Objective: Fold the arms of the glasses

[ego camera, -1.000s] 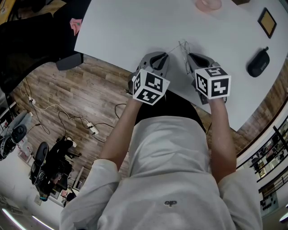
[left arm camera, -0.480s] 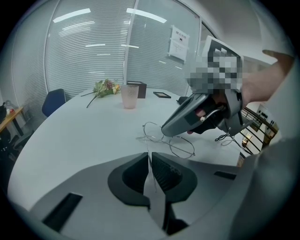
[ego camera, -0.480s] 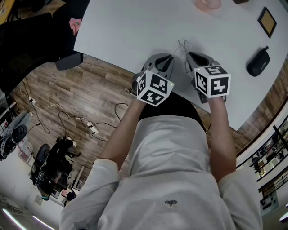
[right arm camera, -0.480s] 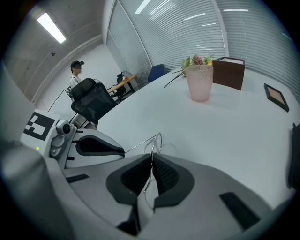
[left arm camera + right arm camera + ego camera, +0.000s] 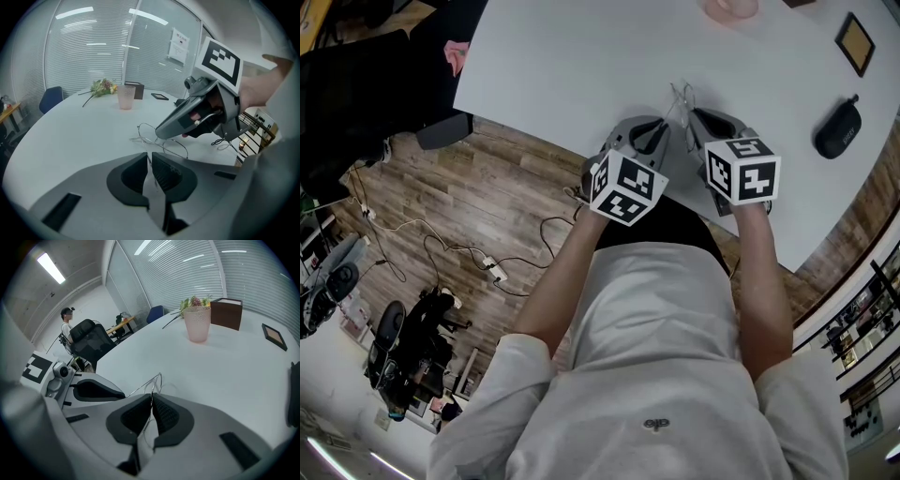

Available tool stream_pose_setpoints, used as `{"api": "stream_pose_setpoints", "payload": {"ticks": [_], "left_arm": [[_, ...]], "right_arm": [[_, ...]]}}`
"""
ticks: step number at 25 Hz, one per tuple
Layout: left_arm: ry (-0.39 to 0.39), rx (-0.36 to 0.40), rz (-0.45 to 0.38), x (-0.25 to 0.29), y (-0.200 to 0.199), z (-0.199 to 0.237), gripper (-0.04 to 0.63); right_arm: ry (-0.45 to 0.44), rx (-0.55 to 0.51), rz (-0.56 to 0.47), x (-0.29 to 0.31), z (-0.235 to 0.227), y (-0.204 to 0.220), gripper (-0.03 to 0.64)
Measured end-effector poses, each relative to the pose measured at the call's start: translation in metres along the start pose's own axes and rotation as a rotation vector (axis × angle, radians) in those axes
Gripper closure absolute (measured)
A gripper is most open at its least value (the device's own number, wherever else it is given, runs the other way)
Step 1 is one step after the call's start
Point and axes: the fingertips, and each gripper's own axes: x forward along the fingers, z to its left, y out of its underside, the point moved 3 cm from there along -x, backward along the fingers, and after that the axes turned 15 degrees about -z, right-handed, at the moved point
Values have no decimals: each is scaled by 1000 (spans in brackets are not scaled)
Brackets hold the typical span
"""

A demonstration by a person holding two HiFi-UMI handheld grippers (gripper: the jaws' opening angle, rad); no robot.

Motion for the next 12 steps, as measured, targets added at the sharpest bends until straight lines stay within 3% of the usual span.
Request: {"api": "stream_pose_setpoints", "payload": {"ticks": [12], "left_arm": [[58,-37,-20,8,-5,-16,557]], "right_arm": [[6,1,-8,-4,-5,-1,598]]}}
